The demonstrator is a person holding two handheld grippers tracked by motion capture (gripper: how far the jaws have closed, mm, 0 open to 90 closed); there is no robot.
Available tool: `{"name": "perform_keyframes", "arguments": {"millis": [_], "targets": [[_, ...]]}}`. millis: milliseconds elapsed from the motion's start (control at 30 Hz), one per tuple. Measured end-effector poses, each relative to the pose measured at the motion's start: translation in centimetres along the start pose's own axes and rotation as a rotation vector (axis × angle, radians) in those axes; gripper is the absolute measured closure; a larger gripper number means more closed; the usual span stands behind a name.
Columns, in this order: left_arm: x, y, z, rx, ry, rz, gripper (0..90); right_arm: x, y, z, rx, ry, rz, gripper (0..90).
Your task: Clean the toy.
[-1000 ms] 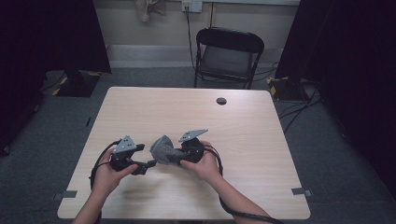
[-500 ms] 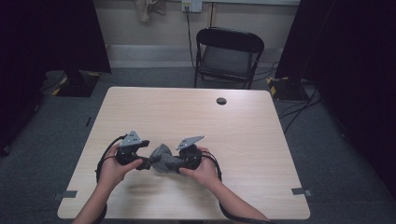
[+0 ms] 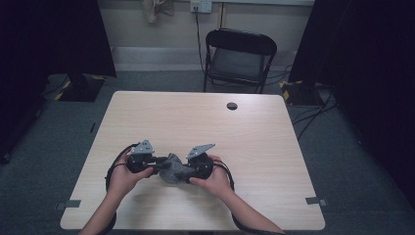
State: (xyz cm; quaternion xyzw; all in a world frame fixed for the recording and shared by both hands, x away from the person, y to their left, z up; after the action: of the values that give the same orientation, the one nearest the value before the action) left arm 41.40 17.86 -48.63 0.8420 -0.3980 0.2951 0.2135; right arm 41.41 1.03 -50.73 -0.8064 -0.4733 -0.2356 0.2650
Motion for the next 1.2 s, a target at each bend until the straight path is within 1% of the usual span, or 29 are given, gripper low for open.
{"name": "perform_keyframes", "arguments": {"millis": [67, 133, 233, 367, 433, 500, 600, 633, 733, 800, 867, 900, 967, 1100, 1200], "targets": [[-0.3, -0.1, -0.3, 0.0, -0.016, -0.005, 77.6, 0.1, -0.1, 0.0, -0.002, 0.0, -0.011, 48.1], [-0.8, -0.1, -0.5, 0.001, -0.026, -0.012, 78.4, 0.2, -0.1, 0.1, 0.004, -0.008, -0.009, 45.1], [-1.4, -0.2, -0.8, -0.001, -0.033, -0.025, 78.6, 0.2, -0.2, 0.0, 0.006, 0.001, -0.033, 41.2], [-1.7, -0.1, -1.2, -0.001, -0.038, -0.033, 79.2, 0.1, -0.3, -0.1, 0.009, 0.001, -0.058, 36.3], [-1.8, -0.1, -1.4, 0.003, -0.039, -0.026, 79.2, 0.1, -0.4, 0.0, 0.008, -0.014, -0.081, 35.8], [-1.9, 0.0, -1.5, 0.002, -0.045, -0.023, 79.4, 0.1, -0.5, 0.2, 0.009, -0.025, -0.093, 36.3], [-2.2, 0.0, -1.7, 0.004, -0.05, -0.02, 80.6, 0.2, -0.6, 0.5, 0.011, -0.026, -0.104, 35.5], [-2.3, 0.0, -1.7, 0.001, -0.051, -0.027, 80.7, 0.2, -0.7, 0.5, 0.013, -0.025, -0.108, 35.1], [-2.5, -0.1, -1.6, 0.001, -0.055, -0.029, 80.7, 0.4, -0.8, 0.7, 0.007, -0.017, -0.111, 32.4], [-2.4, 0.0, -1.5, 0.0, -0.055, -0.024, 80.8, 0.5, -1.0, 0.7, 0.02, -0.024, -0.109, 31.2], [-2.3, 0.1, -1.4, 0.003, -0.056, -0.024, 80.7, 0.7, -1.1, 0.7, 0.014, -0.025, -0.11, 29.8], [-2.3, 0.1, -1.4, 0.002, -0.056, -0.022, 80.7, 0.7, -1.1, 0.7, 0.022, -0.024, -0.109, 29.9], [-2.2, 0.0, -1.4, 0.02, -0.063, -0.012, 80.7, 0.8, -1.2, 0.6, 0.024, -0.04, -0.109, 29.9], [-2.3, -0.2, -1.4, 0.021, -0.068, -0.017, 80.6, 0.6, -1.1, 0.2, 0.021, -0.051, -0.108, 28.9], [-2.4, -0.3, -1.5, 0.017, -0.064, -0.029, 80.6, 0.4, -0.8, -0.3, 0.026, -0.048, -0.102, 28.0]]}}
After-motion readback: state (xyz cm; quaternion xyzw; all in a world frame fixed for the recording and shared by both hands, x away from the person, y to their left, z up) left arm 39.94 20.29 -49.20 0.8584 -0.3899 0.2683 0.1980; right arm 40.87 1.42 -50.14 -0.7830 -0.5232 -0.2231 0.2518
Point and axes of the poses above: each handheld gripper's, and its own axes: z roughly forward along the jaws, x roughly out of its top, y roughly to its right, the point moved 5 cm from there along z, roughly forward along the jaws, and after that the axes turned 10 degrees about -y, right-handed, at the moved point
